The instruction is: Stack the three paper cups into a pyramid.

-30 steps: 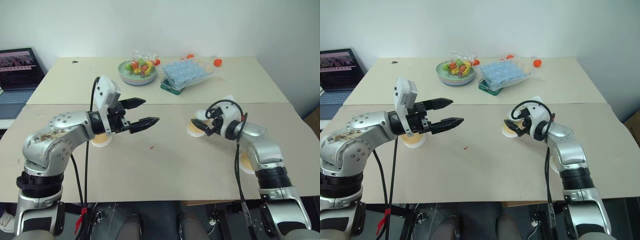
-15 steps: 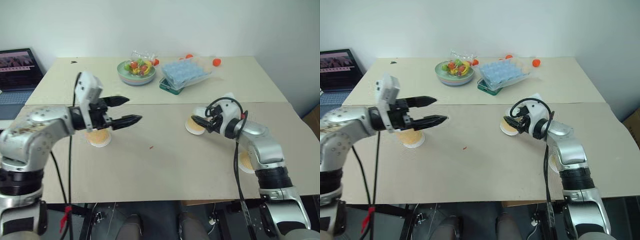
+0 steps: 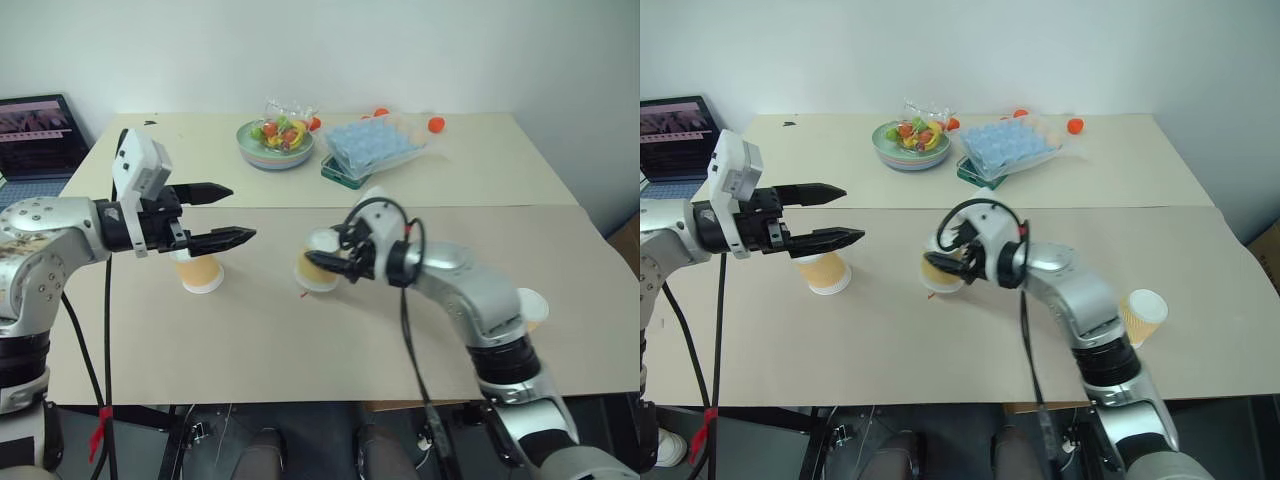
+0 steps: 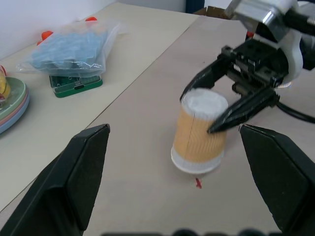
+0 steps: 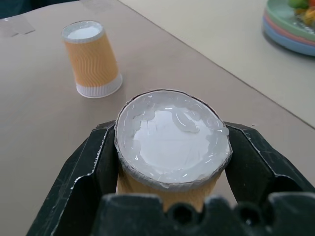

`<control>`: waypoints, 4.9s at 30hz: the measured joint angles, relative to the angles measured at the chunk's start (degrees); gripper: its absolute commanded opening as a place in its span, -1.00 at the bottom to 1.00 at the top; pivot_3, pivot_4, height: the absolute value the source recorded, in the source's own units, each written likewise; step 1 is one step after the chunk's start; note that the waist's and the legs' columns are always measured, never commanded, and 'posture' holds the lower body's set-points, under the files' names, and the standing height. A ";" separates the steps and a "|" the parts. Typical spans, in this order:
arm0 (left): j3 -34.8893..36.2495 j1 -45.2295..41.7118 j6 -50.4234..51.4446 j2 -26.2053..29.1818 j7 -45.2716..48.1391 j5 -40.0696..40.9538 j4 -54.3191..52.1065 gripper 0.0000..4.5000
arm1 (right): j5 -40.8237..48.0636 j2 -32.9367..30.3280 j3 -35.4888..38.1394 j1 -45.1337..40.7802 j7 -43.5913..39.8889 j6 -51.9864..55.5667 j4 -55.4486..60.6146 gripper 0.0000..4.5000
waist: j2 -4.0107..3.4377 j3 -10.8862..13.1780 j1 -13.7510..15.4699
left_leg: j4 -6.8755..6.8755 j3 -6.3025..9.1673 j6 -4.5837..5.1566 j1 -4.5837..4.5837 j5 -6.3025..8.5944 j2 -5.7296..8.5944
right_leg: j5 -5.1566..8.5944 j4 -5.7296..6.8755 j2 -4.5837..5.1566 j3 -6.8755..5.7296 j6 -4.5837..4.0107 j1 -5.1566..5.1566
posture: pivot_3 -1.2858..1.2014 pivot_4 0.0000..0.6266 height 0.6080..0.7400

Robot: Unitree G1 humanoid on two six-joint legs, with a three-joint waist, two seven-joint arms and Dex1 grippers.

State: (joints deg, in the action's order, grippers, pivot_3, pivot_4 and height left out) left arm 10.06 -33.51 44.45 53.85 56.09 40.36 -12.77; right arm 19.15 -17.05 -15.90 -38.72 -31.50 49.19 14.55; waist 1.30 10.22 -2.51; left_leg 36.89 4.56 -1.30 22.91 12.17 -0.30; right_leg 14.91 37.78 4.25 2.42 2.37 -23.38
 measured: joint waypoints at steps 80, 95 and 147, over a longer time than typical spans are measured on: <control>-18.00 -17.94 -4.10 -17.77 17.90 -5.20 14.75 1.00 | 13.19 -1.48 68.62 61.64 -2.87 -8.78 28.75 0.95 | -0.08 -0.05 0.91 | 0.07 -0.14 0.05 -0.29 -0.04 0.06 | 0.32 0.15 0.05 0.18 0.53 0.34 | 0.03 -0.52 1.00; -16.99 -18.61 -2.25 -16.91 16.15 -6.25 13.00 1.00 | 5.55 -2.90 51.01 55.52 2.01 -21.49 15.40 0.95 | -0.10 -0.05 0.40 | 0.06 -0.15 0.05 -0.29 -0.04 0.12 | 0.11 0.18 0.08 0.19 0.15 0.32 | 0.03 -0.52 1.00; -10.96 -14.55 1.43 -8.54 8.30 -4.29 4.23 1.00 | 7.91 -8.06 7.95 17.22 2.58 -4.87 6.67 0.24 | -0.03 0.04 -0.08 | 0.07 -0.08 0.06 -0.11 -0.04 0.14 | 0.11 0.18 0.10 0.14 0.12 0.11 | 0.03 -0.52 1.00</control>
State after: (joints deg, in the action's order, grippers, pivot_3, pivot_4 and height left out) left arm -0.89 -48.06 45.88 45.31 64.40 36.07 -8.54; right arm 27.06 -25.11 -7.95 -21.50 -28.91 44.32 21.23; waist 1.27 10.26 -2.59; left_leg 36.96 4.47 -1.24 22.81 12.13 -0.16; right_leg 15.02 37.96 4.35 2.56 2.49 -23.27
